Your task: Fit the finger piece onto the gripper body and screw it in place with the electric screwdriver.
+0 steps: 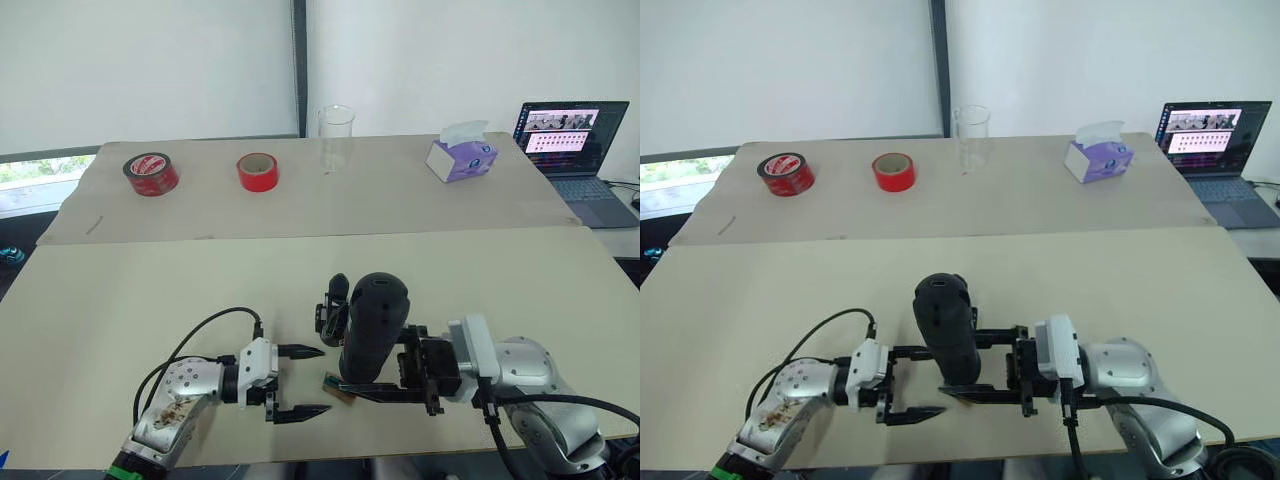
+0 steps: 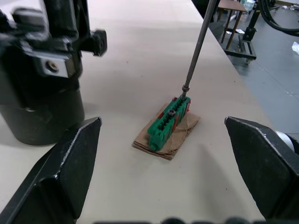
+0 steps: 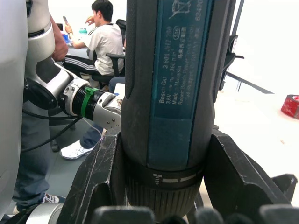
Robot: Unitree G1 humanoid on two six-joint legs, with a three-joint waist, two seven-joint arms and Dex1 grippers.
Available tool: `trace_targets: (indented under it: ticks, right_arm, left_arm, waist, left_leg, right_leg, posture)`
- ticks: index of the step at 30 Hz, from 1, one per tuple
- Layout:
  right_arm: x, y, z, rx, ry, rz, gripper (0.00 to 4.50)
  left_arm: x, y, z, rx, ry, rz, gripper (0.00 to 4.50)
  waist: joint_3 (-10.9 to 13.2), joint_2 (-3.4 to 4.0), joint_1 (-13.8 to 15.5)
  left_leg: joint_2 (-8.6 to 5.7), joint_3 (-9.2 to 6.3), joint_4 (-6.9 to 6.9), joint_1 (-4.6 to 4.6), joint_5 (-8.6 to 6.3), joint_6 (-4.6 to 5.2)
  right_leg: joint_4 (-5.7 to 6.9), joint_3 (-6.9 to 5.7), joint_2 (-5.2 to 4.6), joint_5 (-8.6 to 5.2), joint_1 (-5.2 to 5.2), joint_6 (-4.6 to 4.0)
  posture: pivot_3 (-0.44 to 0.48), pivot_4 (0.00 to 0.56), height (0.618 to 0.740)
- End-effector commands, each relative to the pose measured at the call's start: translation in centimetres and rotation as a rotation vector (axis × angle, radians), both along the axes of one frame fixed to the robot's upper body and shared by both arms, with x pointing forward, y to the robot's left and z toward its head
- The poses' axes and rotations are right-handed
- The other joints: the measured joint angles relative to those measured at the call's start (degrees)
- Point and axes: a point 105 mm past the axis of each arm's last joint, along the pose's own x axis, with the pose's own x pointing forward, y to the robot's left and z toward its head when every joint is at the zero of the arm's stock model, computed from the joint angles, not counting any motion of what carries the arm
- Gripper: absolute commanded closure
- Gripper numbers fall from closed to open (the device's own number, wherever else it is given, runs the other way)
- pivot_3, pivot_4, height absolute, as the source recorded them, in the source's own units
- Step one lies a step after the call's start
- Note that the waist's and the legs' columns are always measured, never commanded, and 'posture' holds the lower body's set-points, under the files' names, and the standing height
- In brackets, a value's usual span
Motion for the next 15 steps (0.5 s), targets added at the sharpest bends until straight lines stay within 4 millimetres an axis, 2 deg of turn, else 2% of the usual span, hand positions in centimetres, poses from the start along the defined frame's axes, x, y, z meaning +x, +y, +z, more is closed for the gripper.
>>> trace_targets:
  ticks: [1,8,15]
  right_arm:
    - [-0.6,0.1,2.6,0.067,-0.072,0.017,2.58]
    - [-0.4,0.0,4.2,0.086,-0.088,0.016,2.58]
    - [0.0,-1.0,5.7,0.09,-0.109,-0.009,2.58]
  left_arm:
    - [-0.4,0.4,2.1,-0.06,-0.046,-0.014,0.0]
    - [-0.9,1.1,5.0,-0.112,-0.05,-0.01,0.0]
    - [-0.6,2.3,7.3,-0.112,-0.056,0.012,0.0]
  waist:
    - [0.0,0.0,0.0]
    - [0.0,0.0,0.0]
    - [0.0,-0.01,0.0]
  left_leg:
    - [0.0,0.0,0.0,0.0,0.0,0.0]
    - [0.01,0.0,-0.01,-0.01,-0.01,0.01]
    - [0.01,0.0,-0.01,-0.02,-0.01,0.01]
  right_leg:
    - [0.0,0.0,0.0,0.0,0.0,0.0]
    - [-0.01,0.0,-0.01,0.0,-0.01,0.0]
    - [-0.01,0.0,0.01,0.0,-0.01,0.0]
  posture:
    - [0.0,0.15,0.74]
    - [0.0,0.15,0.74]
    - [0.0,0.15,0.74]
